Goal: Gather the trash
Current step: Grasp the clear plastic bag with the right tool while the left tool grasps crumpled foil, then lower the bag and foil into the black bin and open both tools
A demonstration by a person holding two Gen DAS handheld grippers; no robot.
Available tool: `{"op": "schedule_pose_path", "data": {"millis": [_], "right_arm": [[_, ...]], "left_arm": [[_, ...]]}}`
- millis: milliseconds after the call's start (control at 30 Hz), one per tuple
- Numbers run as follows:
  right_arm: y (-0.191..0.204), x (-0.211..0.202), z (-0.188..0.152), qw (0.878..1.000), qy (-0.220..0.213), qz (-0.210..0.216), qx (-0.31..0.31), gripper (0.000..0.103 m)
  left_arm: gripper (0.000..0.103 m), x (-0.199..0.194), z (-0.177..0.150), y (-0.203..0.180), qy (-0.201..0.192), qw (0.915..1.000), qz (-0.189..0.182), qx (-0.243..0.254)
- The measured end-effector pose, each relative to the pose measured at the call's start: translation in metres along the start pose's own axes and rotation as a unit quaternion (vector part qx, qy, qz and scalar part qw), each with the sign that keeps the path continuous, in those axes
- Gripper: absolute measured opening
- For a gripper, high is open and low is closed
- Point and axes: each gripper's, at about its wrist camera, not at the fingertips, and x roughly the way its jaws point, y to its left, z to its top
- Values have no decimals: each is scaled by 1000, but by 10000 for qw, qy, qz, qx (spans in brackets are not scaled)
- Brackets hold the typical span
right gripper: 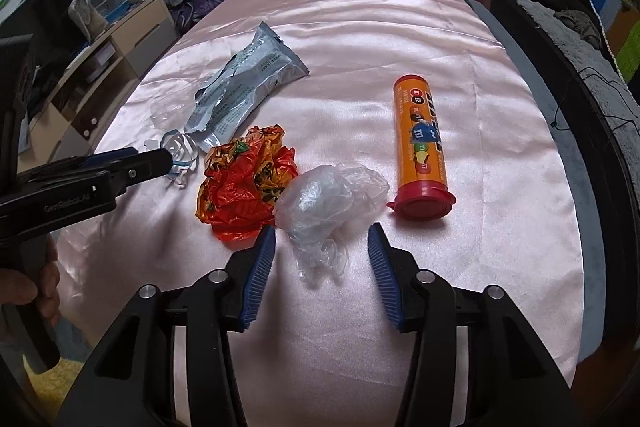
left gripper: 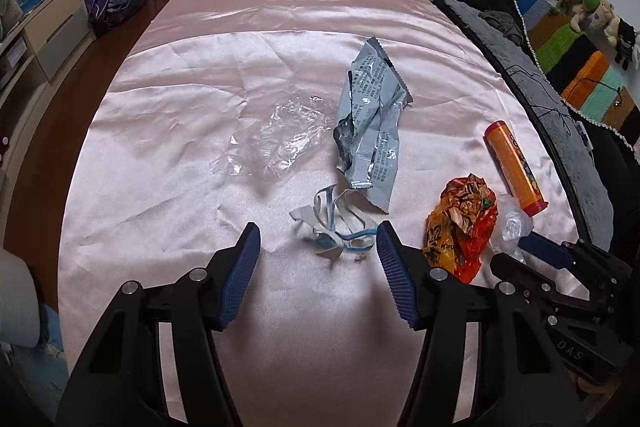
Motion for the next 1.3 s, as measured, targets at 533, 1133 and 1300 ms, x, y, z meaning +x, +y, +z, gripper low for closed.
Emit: {"op": "schedule_pose_path", "data": {"millis": [533, 1133, 1300], "right_arm": [[4, -25, -22, 9997, -112, 225, -57, 19], [35, -104, -118, 9988, -168, 449, 51, 19], [43, -101, -149, 9994, 94, 336, -54, 19]], "left_arm": [[12, -24, -26, -10, 33, 9997, -97, 210], [12, -143, -151, -33, -420, 9986, -263, 184], [12, -133, -195, -37, -163, 9992, -331, 157]]}}
